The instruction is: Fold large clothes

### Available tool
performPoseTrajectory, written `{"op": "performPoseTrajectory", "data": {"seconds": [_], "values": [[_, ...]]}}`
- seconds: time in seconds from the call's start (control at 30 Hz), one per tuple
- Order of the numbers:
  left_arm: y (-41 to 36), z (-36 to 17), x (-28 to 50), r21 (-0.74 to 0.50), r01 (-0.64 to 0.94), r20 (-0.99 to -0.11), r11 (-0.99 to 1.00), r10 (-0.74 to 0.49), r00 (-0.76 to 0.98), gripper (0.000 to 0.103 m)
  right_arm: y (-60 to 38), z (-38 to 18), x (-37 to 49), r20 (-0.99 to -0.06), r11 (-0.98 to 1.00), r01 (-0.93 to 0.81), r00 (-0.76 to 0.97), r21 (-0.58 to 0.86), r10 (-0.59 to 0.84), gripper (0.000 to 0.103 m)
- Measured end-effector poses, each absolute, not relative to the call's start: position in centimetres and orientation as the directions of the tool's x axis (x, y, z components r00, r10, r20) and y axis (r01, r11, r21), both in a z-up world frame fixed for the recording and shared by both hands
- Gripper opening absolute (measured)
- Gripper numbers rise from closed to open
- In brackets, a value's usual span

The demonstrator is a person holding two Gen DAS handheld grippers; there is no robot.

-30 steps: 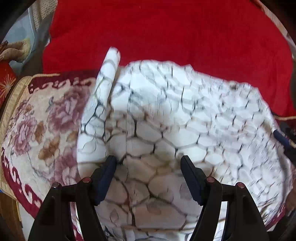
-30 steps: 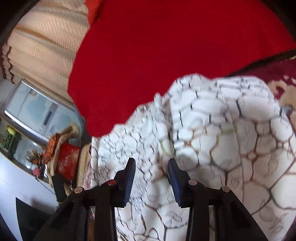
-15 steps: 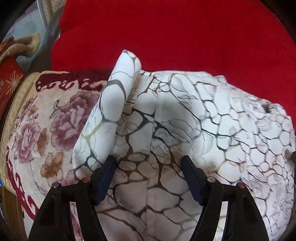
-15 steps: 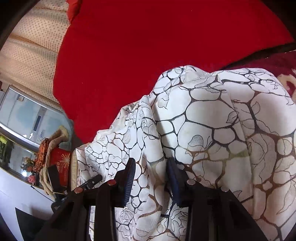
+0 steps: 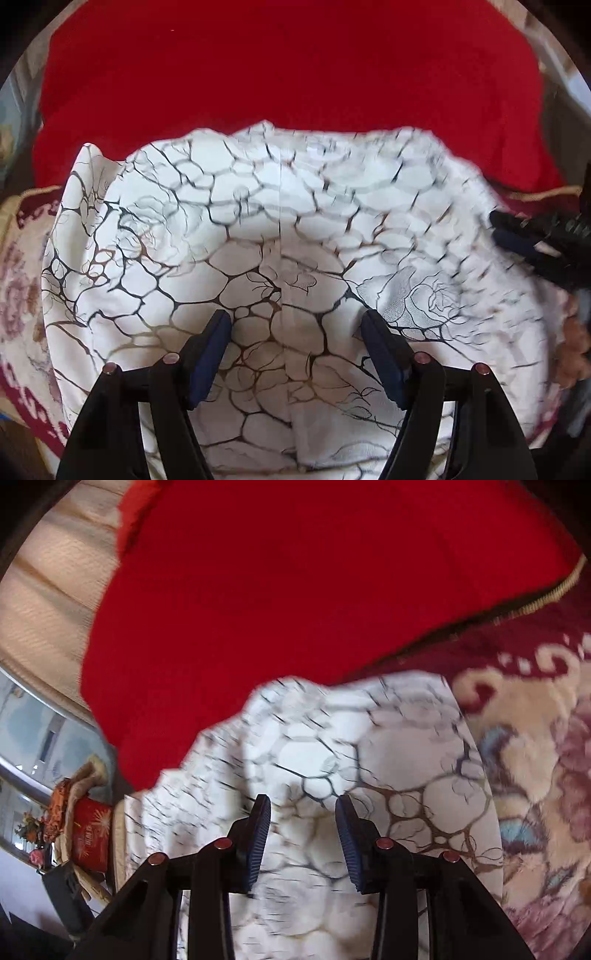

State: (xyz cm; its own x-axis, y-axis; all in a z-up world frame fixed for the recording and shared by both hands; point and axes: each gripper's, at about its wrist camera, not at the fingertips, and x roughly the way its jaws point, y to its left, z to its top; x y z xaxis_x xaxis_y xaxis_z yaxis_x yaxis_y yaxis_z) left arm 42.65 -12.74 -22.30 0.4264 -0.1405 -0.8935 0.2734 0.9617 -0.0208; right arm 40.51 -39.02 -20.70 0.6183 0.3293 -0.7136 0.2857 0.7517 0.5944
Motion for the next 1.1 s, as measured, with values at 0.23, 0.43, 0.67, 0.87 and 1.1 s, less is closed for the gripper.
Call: {"op": "performPoseTrajectory", "data": {"seconds": [0.23,0.43,0.67,0.87,1.1], "values": [[-12.6,-22.2,43.2,-0.021,0.254,-0.913,0.967,-0.122,0.389,0.077,-39.6,-20.3,39.8,-0.687,0.736,0.257,0.627,0.627,0.366,0.041],[-11.2,-19.1,39.8,-0.085,0.210,-0.874,0.974,-0.174,0.454,0.077,-38.4,-18.0,37.3,-0.652,0.736,0.177,0.626,0.653,0.428,0.045],[-12.7,-21.8,37.1,0.013,0.203,-0.903,0.979,-0.075,0.422,0.078,-35.7,-20.2,35.3,-0.735,0.788,0.189,0.534,0.586,0.419,0.053],[-12.5,-17.5,34.5,-0.053,0.167,-0.892,0.985,-0.122,0.435,0.078,-36.0,-19.4,32.5,-0.692,0.775,0.180,0.600,0.606,0.402,0.051],[-10.0,-13.2,33.3,-0.030,0.108,-0.825,0.994,-0.085,0.559,0.078,-35.0,-16.5,28.4,-0.603,0.789,0.041,0.669,0.613,0.434,0.052]]}}
